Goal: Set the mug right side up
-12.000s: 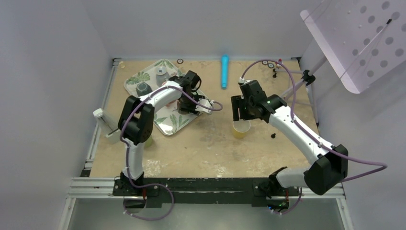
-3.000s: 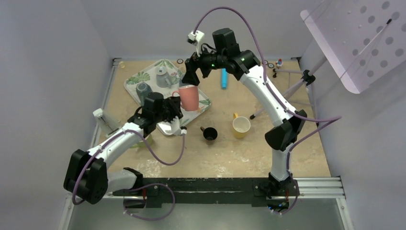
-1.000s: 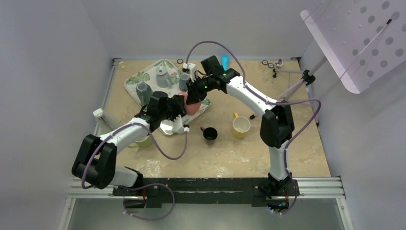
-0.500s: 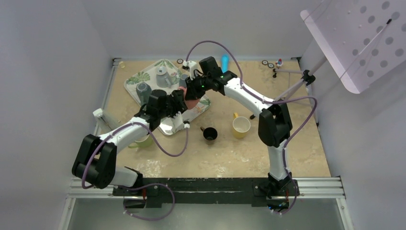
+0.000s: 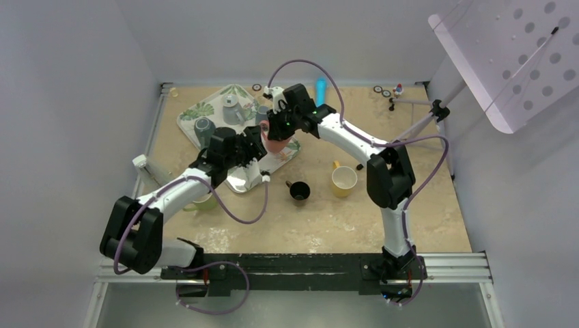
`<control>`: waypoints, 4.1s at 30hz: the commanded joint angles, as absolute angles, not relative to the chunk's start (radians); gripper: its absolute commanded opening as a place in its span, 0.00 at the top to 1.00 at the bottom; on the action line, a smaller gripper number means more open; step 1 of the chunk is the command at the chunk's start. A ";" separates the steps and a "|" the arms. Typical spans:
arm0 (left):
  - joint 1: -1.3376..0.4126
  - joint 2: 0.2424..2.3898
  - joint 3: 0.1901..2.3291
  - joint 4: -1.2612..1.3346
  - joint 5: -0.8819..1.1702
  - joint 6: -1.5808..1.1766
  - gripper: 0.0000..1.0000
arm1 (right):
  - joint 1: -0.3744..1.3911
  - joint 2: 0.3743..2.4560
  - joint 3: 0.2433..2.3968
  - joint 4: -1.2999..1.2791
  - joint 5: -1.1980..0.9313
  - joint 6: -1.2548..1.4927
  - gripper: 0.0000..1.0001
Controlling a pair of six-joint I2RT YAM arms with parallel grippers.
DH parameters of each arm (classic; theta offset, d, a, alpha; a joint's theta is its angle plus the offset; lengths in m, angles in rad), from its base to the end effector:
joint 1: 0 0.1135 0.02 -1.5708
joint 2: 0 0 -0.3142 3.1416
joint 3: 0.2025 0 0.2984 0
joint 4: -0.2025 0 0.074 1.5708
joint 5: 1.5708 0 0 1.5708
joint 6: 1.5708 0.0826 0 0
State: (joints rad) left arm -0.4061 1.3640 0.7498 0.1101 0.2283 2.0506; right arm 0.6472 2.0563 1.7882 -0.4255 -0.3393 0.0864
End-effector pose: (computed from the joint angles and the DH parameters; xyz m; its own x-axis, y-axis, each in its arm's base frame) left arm 0.3272 -0.1610 0.2270 0.7077 0.6363 0.3072 0.1320 -0.5462 0.8272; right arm 0.4471 0.3724 0.2747 -0.5748 -0.3324 -0.7477 -0.7258 0.6290 0.2783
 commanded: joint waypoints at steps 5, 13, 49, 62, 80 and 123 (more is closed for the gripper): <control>-0.388 1.262 0.917 -0.200 0.132 1.792 0.40 | 0.603 1.984 1.829 -0.371 -0.247 0.109 1.00; -0.378 1.284 1.179 -0.663 0.084 1.283 0.38 | 0.580 1.868 1.850 -0.476 -0.104 0.108 1.00; 0.076 1.373 1.160 -0.629 0.160 0.240 0.24 | 0.118 0.928 0.910 -0.623 0.333 0.488 1.00; 0.123 1.393 1.067 -0.491 0.263 0.180 0.23 | -0.250 1.058 0.848 -0.431 0.330 0.413 1.00; 0.124 1.640 1.171 -0.376 0.211 0.279 0.30 | -0.314 1.218 0.798 -0.344 0.224 0.429 1.00; 0.117 1.688 1.401 -0.642 0.460 0.174 1.00 | -0.261 0.902 1.082 -0.603 -0.080 0.359 0.02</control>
State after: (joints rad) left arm 0.1173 1.8423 1.3937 -0.6384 0.2836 0.2749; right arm -0.3012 0.9756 1.0031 -0.6437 0.0086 0.3584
